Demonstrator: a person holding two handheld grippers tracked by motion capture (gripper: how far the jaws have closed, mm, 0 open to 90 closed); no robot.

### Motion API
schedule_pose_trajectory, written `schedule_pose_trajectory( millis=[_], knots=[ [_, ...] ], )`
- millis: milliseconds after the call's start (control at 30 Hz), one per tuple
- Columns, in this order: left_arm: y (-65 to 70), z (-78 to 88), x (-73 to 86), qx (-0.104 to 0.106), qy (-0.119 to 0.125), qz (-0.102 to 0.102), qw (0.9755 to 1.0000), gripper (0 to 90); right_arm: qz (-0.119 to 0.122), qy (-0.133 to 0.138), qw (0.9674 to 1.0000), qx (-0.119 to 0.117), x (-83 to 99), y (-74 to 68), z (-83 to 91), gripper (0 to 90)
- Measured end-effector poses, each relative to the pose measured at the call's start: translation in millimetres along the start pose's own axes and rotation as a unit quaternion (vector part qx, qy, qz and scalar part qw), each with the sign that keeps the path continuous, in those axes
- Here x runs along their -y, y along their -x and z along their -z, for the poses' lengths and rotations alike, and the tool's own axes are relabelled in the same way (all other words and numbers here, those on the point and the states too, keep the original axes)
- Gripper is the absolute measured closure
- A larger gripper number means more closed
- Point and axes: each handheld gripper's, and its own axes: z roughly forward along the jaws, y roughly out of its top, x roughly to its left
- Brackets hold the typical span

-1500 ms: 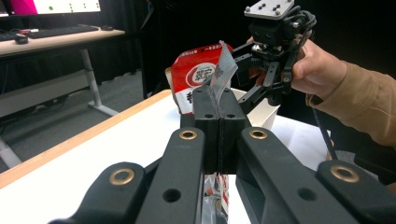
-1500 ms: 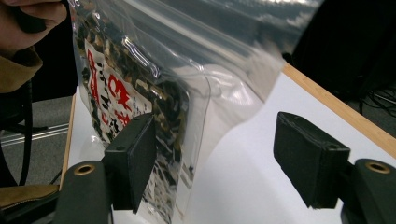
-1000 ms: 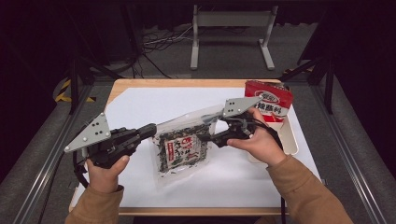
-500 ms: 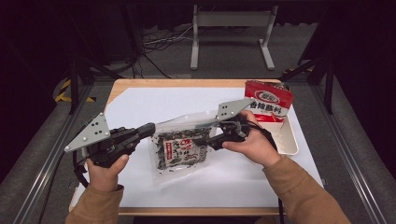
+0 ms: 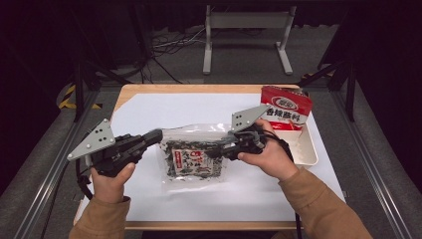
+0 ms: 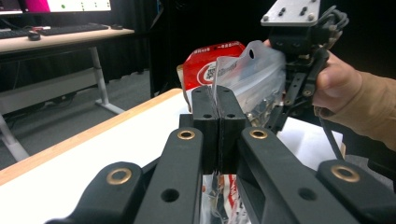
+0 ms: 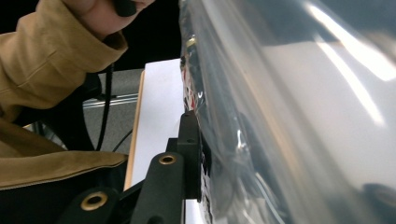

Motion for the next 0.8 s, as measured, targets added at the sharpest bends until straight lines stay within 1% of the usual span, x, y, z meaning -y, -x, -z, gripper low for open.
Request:
schedule_pose_trajectory(
  millis=[33,167,267,333,367,400,433,467,500,533,567,600,700,800],
  knots=[
    [-0.7,-0.7,1.0,0.001,-0.002,0.004,1.0,88.8,-0.002,-0.002,1.0,-0.003,-0.2,-0.9,0.7,75.4],
    [-0.8,-2.0,0.9,0.005,0.0,0.001,1.0,86.7,-0.004,-0.003,1.0,-0.007,-0.5,-2.8,4.4,75.8],
    [-0.8,-4.9,1.7,0.001,-0.006,0.001,1.0,78.4,-0.003,-0.006,1.0,0.002,-0.9,-5.2,8.2,76.0],
    [-0.7,-6.1,2.3,-0.01,-0.009,0.002,0.9999,73.0,-0.001,-0.011,0.9999,0.011,-1.1,-6.7,10.7,76.0],
    [-1.0,-6.4,2.5,-0.011,-0.01,0.006,0.9999,68.6,-0.005,-0.013,0.9998,0.016,-1.1,-7.1,13.3,76.0],
    [-2.6,-6.7,2.8,-0.01,-0.012,0.013,0.9998,66.0,-0.008,-0.015,0.9997,0.018,-1.0,-7.2,15.3,76.0],
    [-4.0,-7.4,3.4,-0.009,-0.011,0.022,0.9997,61.5,-0.012,-0.015,0.9996,0.022,-0.9,-6.9,19.1,76.0],
    [-4.0,-7.4,3.4,-0.009,-0.011,0.022,0.9997,57.1,-0.012,-0.015,0.9996,0.022,-0.9,-6.9,19.1,76.0],
    [-6.0,-8.8,4.2,-0.011,-0.015,0.033,0.9993,57.1,-0.016,-0.015,0.9994,0.027,-0.7,-6.6,22.6,76.0],
    [-6.7,-9.3,4.7,-0.013,-0.02,0.034,0.9991,52.9,-0.022,-0.013,0.9992,0.031,-0.5,-6.1,28.1,76.0],
    [-7.2,-11.3,6.1,-0.019,-0.031,0.031,0.9988,53.2,-0.03,-0.011,0.9988,0.036,-0.4,-5.6,34.6,76.0],
    [-7.2,-11.3,6.1,-0.019,-0.031,0.031,0.9988,52.7,-0.03,-0.011,0.9988,0.036,-0.4,-5.6,34.6,76.0],
    [-7.9,-15.9,9.1,-0.033,-0.053,0.022,0.9978,50.0,-0.034,-0.01,0.9981,0.049,0.3,-6.4,45.2,76.0],
    [-9.7,-19.7,13.7,-0.051,-0.067,0.018,0.9963,49.0,-0.038,-0.011,0.9974,0.061,1.6,-6.4,55.3,76.0]
  ],
)
